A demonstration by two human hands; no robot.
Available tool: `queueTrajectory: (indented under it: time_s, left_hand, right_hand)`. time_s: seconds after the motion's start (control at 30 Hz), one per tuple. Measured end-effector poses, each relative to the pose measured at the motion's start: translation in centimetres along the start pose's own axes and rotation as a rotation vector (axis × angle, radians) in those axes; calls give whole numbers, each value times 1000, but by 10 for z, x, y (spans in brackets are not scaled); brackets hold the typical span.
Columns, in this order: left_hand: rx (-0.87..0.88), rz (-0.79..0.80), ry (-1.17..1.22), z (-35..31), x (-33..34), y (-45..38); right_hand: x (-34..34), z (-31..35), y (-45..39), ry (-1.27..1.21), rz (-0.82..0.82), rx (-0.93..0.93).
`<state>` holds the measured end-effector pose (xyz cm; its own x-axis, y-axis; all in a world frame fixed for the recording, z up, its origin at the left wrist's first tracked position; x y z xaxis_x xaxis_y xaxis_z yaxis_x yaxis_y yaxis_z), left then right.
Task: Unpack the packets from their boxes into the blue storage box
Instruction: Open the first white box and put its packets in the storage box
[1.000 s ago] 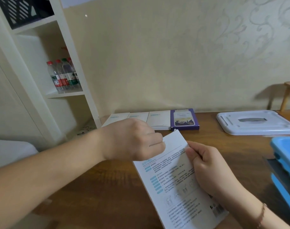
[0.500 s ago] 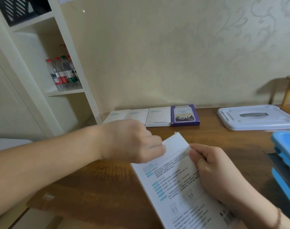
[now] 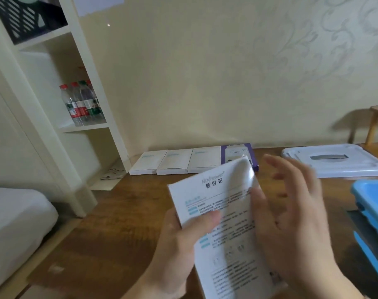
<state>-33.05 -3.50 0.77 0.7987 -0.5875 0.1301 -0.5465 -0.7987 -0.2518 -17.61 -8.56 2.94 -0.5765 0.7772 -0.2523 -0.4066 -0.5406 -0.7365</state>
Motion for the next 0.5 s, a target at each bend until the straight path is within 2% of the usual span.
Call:
queueTrajectory:
  time_s: [0.07,0.13,0.4,0.5]
  left_hand:
    - [-5,-23,47,-2,0,1]
    - [18,0,67,-3,2,3]
    - [54,49,24,-4,4,7]
    - [44,-26,-92,-2,4,8]
  right_hand:
    - [-6,14,0,105,-47,-213]
    - [-5,25,1,95,2,-317]
    - [-4,34,-10,98,97,-215]
    - [-1,37,-6,193,156,-201]
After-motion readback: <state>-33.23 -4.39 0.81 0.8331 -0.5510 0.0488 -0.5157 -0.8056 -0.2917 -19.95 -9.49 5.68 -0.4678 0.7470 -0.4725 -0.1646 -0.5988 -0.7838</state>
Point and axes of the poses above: each hand's wrist, its own y-axis away from the middle knuckle, its own x-axis out of the palm, z = x × y, the point moved 4 cm from there along -y, towards the middle knuckle
